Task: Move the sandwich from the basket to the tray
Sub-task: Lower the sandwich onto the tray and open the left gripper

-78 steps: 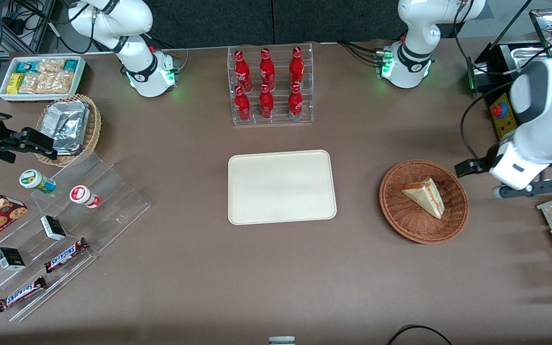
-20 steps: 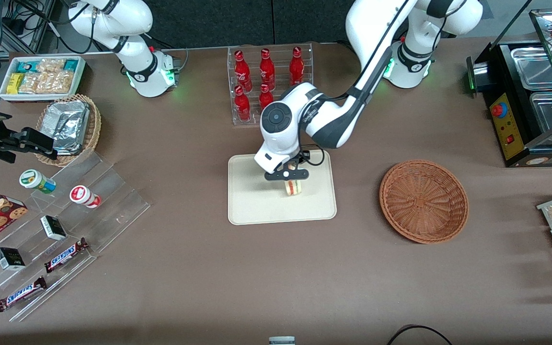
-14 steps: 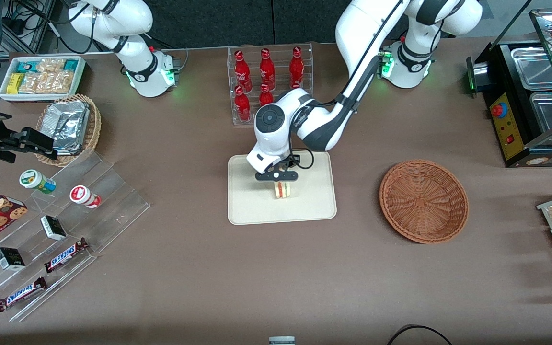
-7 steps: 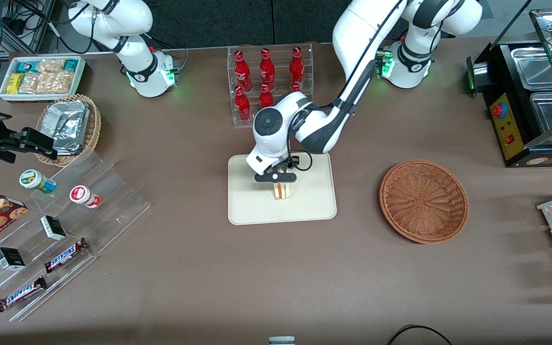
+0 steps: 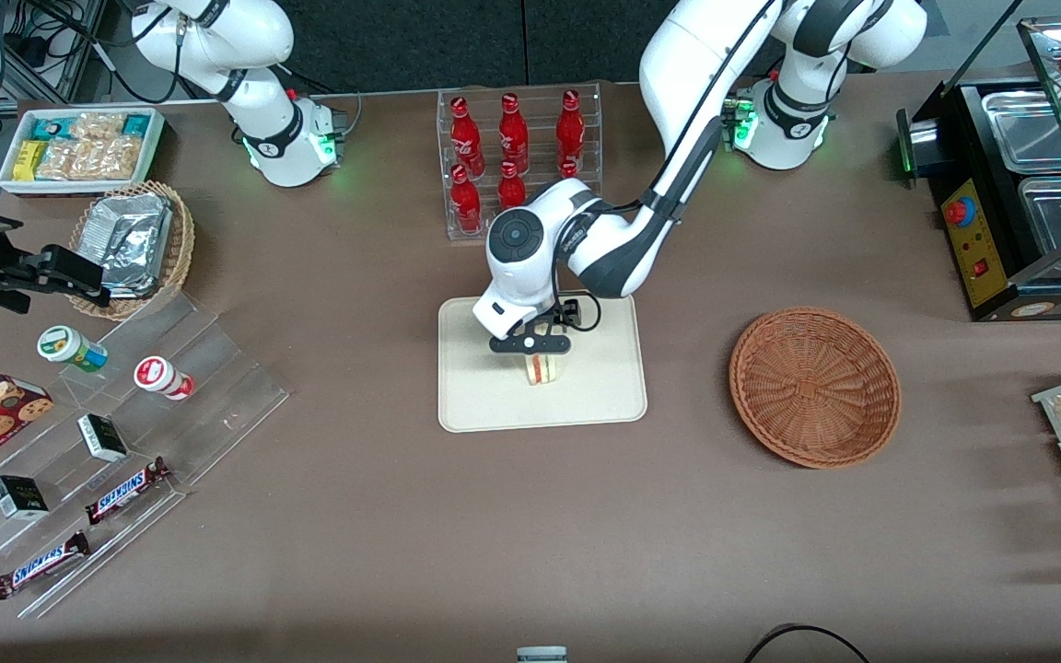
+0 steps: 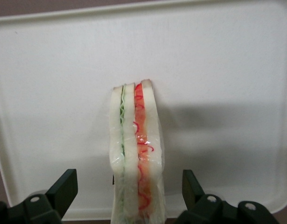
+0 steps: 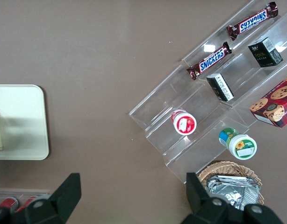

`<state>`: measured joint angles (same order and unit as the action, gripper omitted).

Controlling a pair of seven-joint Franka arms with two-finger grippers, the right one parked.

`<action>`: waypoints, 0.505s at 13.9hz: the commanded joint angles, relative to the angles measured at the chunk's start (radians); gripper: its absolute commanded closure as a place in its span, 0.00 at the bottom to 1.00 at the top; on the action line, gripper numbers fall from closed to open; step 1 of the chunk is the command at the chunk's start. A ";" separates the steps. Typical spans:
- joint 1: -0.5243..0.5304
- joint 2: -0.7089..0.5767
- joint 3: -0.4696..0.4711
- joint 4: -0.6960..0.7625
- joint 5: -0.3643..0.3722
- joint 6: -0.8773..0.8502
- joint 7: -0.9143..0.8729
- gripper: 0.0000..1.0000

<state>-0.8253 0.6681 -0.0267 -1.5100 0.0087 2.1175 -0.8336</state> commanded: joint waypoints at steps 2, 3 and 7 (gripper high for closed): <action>0.003 -0.132 0.022 0.022 0.001 -0.155 -0.050 0.00; 0.017 -0.177 0.028 0.021 -0.001 -0.201 -0.053 0.00; 0.132 -0.359 0.028 0.011 -0.006 -0.359 -0.042 0.00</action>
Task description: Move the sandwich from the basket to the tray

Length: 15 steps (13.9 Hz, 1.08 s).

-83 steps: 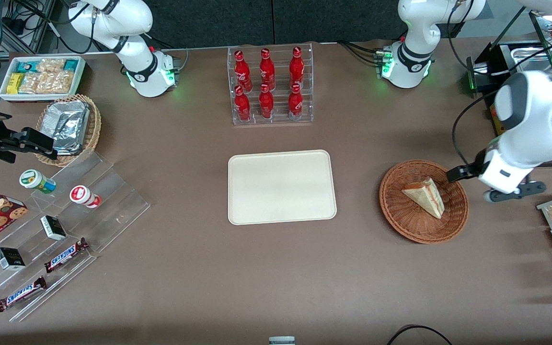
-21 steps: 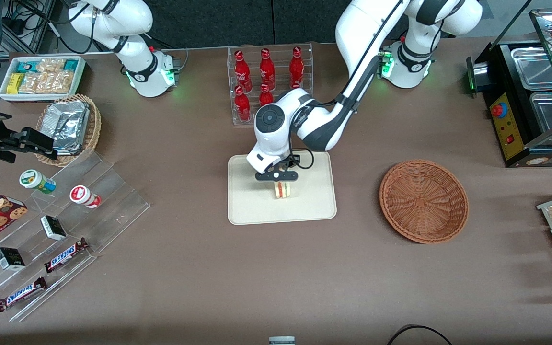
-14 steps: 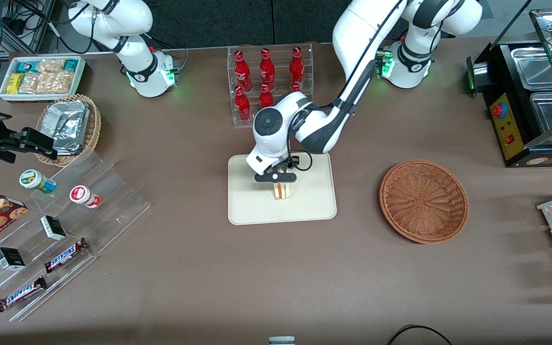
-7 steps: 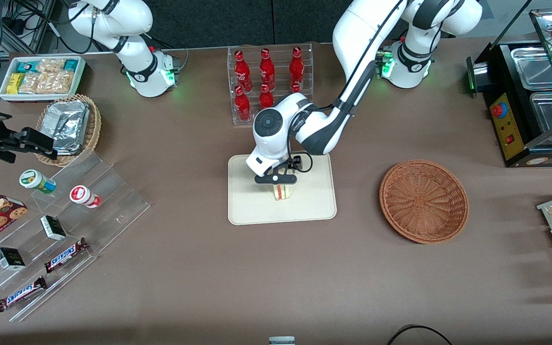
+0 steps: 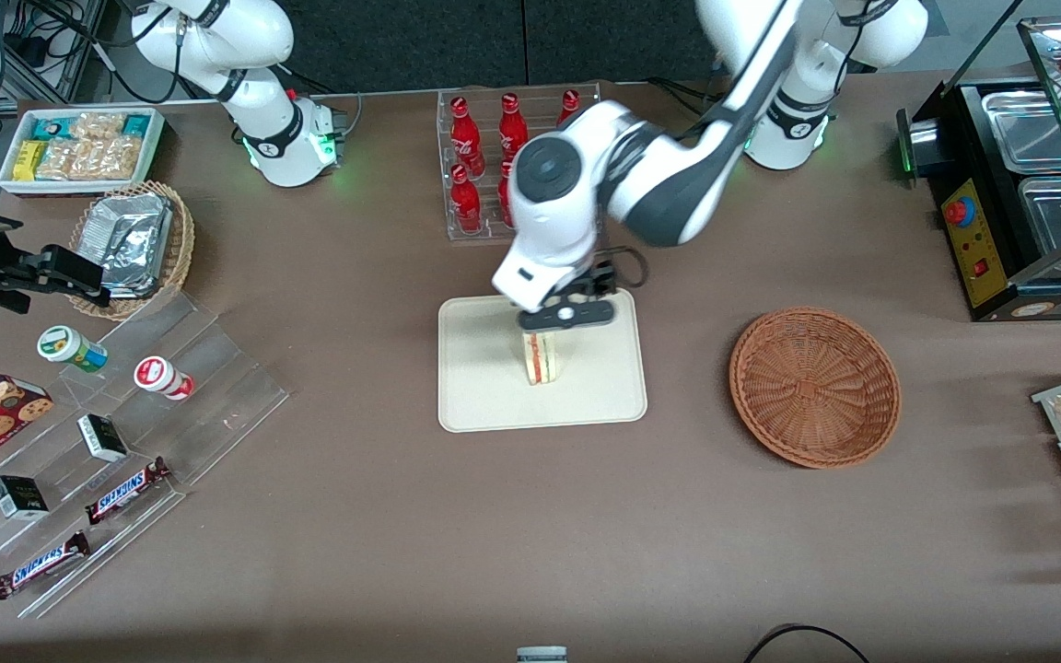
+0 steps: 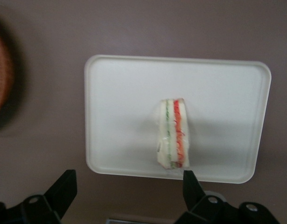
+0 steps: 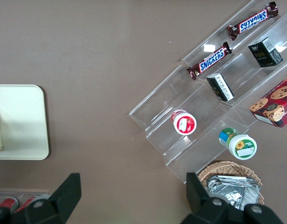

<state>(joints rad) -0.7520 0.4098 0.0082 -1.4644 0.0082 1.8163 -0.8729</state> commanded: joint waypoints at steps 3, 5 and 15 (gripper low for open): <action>0.144 -0.204 -0.007 -0.036 -0.005 -0.191 0.062 0.00; 0.222 -0.244 -0.007 -0.036 -0.014 -0.259 0.183 0.00; 0.623 -0.371 -0.007 -0.053 -0.017 -0.466 0.796 0.00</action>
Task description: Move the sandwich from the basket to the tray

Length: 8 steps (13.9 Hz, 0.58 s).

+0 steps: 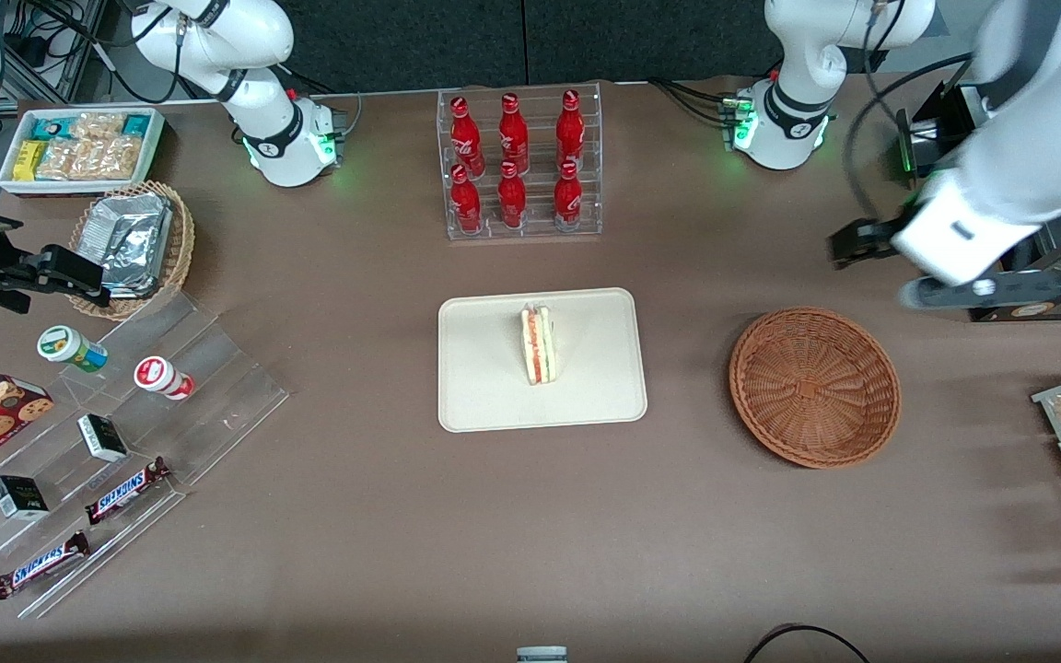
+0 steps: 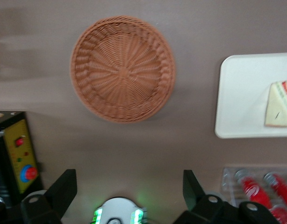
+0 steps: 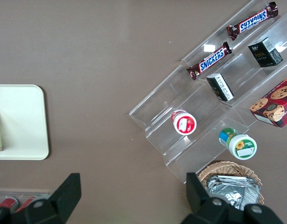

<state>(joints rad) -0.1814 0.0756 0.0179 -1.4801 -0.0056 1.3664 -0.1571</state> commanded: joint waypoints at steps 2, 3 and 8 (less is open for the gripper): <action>0.080 -0.065 -0.015 -0.069 0.036 0.006 0.113 0.00; 0.104 -0.071 -0.015 -0.074 0.047 0.007 0.146 0.00; 0.171 -0.077 -0.016 -0.078 0.050 0.016 0.278 0.00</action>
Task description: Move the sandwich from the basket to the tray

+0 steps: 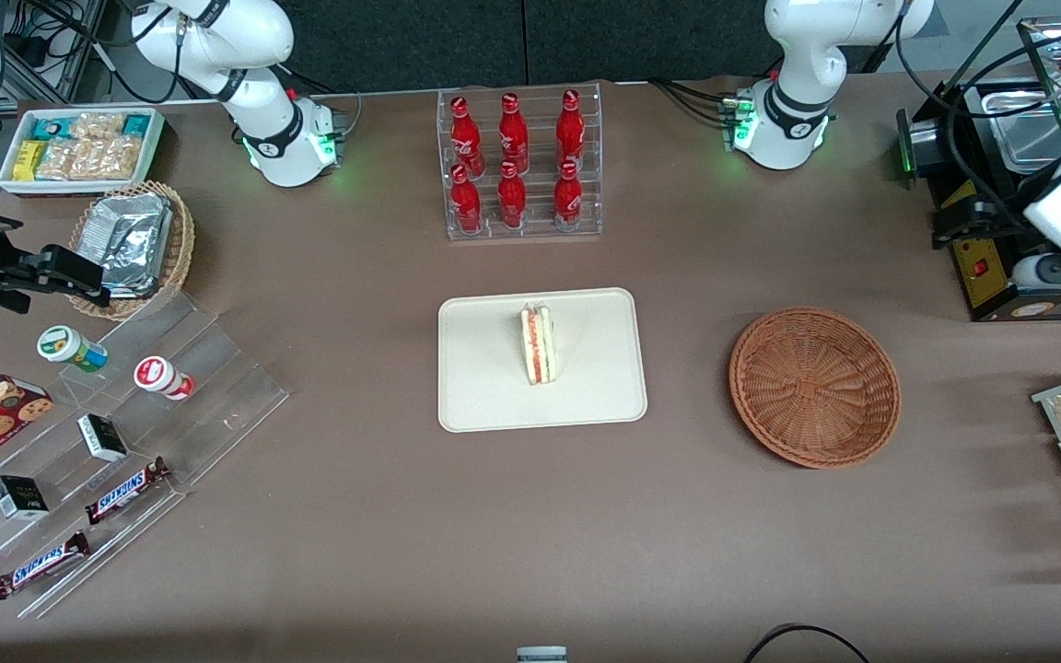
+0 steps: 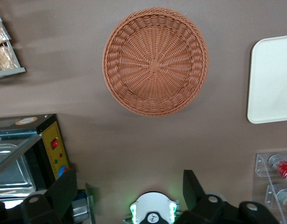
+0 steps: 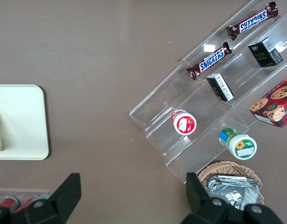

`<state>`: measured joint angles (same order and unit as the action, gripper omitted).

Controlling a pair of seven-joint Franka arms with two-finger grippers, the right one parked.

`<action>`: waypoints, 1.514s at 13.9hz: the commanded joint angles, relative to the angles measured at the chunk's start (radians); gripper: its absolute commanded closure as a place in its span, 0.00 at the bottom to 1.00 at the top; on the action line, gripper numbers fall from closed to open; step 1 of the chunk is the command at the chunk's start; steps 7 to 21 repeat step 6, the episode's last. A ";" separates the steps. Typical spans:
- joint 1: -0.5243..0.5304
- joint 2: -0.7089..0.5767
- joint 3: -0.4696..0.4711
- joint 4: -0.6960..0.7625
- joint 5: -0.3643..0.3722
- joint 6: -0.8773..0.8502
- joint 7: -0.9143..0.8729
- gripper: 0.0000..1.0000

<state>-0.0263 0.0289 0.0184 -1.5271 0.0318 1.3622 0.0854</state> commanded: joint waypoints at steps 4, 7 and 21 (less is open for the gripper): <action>0.006 -0.007 -0.025 -0.013 0.003 0.034 0.022 0.00; 0.005 -0.004 -0.025 -0.013 0.007 0.031 0.019 0.00; 0.005 -0.004 -0.025 -0.013 0.007 0.031 0.019 0.00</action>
